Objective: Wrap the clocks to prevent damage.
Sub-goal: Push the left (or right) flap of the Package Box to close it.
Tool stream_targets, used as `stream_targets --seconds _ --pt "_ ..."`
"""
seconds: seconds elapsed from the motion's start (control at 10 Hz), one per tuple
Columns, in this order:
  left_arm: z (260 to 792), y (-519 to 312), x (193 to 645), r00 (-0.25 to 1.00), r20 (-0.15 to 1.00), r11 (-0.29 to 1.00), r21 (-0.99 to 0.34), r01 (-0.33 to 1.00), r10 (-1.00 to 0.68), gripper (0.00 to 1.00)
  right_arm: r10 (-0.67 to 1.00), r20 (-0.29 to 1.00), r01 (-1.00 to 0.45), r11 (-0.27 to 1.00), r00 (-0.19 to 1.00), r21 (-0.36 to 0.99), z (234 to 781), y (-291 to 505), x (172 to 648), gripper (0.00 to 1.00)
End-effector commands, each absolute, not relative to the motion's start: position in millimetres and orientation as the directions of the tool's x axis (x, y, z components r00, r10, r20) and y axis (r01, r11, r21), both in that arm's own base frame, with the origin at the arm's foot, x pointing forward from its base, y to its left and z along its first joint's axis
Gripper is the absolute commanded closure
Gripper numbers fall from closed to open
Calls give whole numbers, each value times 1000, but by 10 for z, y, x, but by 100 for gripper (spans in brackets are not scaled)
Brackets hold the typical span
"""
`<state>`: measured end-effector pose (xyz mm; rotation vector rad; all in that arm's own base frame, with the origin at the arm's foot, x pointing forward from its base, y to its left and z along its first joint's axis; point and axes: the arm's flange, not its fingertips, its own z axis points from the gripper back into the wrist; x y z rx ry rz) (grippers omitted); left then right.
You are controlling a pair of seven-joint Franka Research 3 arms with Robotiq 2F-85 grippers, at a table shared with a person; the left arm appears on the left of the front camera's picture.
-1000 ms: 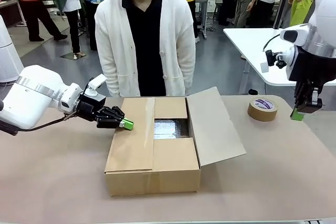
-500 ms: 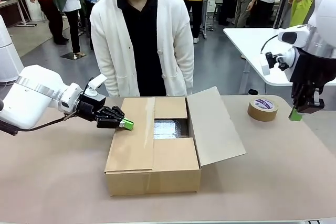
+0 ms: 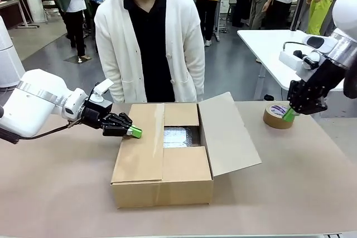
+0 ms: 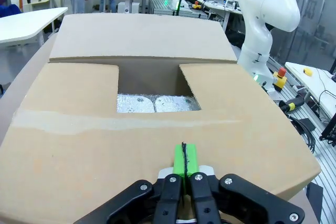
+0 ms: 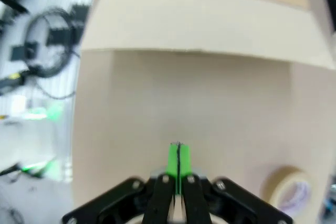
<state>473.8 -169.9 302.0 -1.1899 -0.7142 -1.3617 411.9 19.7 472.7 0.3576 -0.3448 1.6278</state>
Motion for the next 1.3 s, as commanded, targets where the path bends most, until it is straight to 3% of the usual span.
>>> stream_targets --seconds 0.0,0.5,0.6,0.8,1.0,1.2 --pt "2982 -1703 4733 146 925 -175 -218 960 -351 100 928 363 -996 -86 -90 -26 4805 202 4023 99" --pt "2982 -1703 4733 146 925 -175 -218 960 -351 100 924 373 -997 -72 -77 -27 4822 222 4086 99" --pt "2982 -1703 4733 146 925 -175 -218 960 -351 100 873 480 -991 -124 -89 42 4466 117 4203 99" --pt "2982 -1703 4733 146 925 -175 -218 960 -351 100 728 680 -988 -150 -91 28 3968 46 4393 99" --pt "2982 -1703 4733 146 925 -175 -218 960 -351 100 590 792 -973 -230 -154 -18 3616 24 4462 99" --pt "2982 -1703 4733 146 925 -175 -218 960 -351 100 514 848 -968 -251 -131 2 3353 114 4547 99"
